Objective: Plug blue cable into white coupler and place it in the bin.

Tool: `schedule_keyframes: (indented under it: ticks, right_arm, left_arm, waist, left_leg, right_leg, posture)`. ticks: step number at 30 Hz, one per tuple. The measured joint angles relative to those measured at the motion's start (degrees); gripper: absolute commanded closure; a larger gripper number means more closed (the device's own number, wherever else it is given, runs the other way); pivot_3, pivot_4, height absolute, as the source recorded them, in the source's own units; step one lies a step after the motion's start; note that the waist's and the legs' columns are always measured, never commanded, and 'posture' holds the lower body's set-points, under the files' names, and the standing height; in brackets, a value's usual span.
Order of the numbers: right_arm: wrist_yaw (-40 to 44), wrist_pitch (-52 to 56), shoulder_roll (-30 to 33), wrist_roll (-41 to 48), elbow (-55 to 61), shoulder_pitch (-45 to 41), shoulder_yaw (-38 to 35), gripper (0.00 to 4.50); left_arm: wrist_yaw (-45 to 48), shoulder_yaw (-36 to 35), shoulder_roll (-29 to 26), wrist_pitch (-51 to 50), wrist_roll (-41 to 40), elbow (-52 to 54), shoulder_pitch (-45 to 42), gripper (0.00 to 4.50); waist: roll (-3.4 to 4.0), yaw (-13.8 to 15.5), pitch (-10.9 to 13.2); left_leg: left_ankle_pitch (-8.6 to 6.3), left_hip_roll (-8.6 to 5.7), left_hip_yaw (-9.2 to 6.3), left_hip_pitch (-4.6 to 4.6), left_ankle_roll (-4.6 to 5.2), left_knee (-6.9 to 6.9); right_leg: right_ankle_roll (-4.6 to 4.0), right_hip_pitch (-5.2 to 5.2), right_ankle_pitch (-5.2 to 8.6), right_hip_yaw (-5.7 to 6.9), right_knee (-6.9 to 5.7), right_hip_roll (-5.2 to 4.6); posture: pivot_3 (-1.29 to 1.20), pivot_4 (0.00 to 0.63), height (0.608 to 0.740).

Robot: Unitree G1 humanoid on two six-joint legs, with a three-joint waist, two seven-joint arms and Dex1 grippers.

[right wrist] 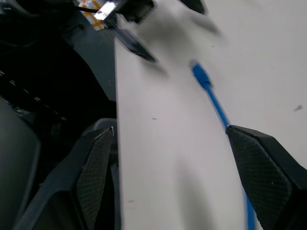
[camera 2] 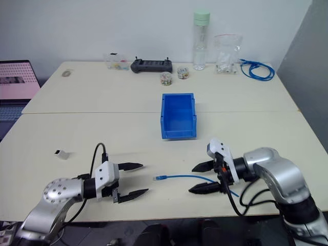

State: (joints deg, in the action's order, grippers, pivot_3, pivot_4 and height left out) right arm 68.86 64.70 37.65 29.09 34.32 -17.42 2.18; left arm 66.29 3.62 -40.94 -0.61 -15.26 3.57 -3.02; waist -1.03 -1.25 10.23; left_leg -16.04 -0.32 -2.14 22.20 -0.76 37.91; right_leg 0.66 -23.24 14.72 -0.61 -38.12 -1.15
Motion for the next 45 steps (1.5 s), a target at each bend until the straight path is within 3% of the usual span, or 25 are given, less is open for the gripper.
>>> schedule_keyframes:
  ticks: [3,10,19,22,33,39,45]
  right_arm:
    - [-6.1,2.3,-0.4,1.9,5.9,5.8,-4.6,0.5]
    - [-16.9,3.5,-2.8,4.3,9.8,10.5,-9.5,0.5]
    - [-24.3,3.4,-2.9,8.6,11.9,14.5,-10.1,0.5]
    - [-25.7,3.2,-2.4,9.9,12.1,14.7,-10.1,0.44]
    - [-29.0,2.4,-0.1,12.7,12.1,14.6,-10.2,0.44]
    - [-30.8,2.4,0.0,15.1,12.1,14.4,-10.1,0.44]
    - [-32.2,2.4,0.4,16.9,12.1,14.4,-10.1,0.44]
  left_arm:
    - [5.5,3.7,1.2,2.6,0.9,-8.4,-7.1,0.0]
    - [9.7,7.1,4.6,12.6,3.6,-19.6,-14.1,0.0]
    - [8.9,7.4,7.4,17.4,5.1,-24.5,-17.3,0.0]
    - [9.9,7.4,7.3,16.9,4.9,-24.2,-17.1,0.47]
    - [13.0,7.9,6.4,14.1,4.0,-22.0,-15.1,3.11]
    - [13.3,8.1,6.2,13.8,4.0,-23.9,-15.8,4.21]
    - [13.1,8.3,6.2,12.9,3.9,-23.3,-15.7,4.28]
  waist:
    - [-0.03,0.1,0.0]
    - [-0.04,-0.1,0.0]
    - [-0.04,0.7,-0.1]
    - [-0.05,0.8,-0.1]
    - [-0.04,0.6,-0.1]
    - [0.03,0.6,-0.2]
    - [0.1,0.6,-0.5]
  left_leg:
    - [0.0,-0.01,-0.01,0.01,0.0,0.07]
    - [0.01,-0.02,0.06,-0.09,0.01,0.06]
    - [0.01,-0.07,0.09,-0.1,0.01,0.09]
    - [0.01,-0.07,0.09,-0.1,0.01,0.09]
    - [0.01,-0.03,0.09,-0.14,0.02,0.07]
    - [0.02,-0.03,0.09,-0.21,0.03,0.07]
    - [0.02,-0.02,0.09,-0.21,0.03,0.07]
  right_leg:
    - [0.17,0.02,0.09,0.02,0.02,0.01]
    - [0.19,0.06,0.08,-0.12,-0.02,0.0]
    - [0.3,0.09,0.04,-0.16,0.01,-0.02]
    - [0.33,0.09,0.06,-0.16,0.01,-0.01]
    - [0.38,0.09,0.09,-0.16,0.0,0.01]
    - [0.41,0.16,0.11,-0.17,0.0,0.02]
    - [0.42,0.16,0.11,-0.19,0.0,0.03]
  posture:
    - [0.0,0.15,0.74]
    - [0.0,0.15,0.74]
    - [0.0,0.15,0.74]
    - [0.0,0.15,0.74]
    - [0.0,0.15,0.74]
    - [0.0,0.15,0.74]
    - [0.0,0.15,0.74]
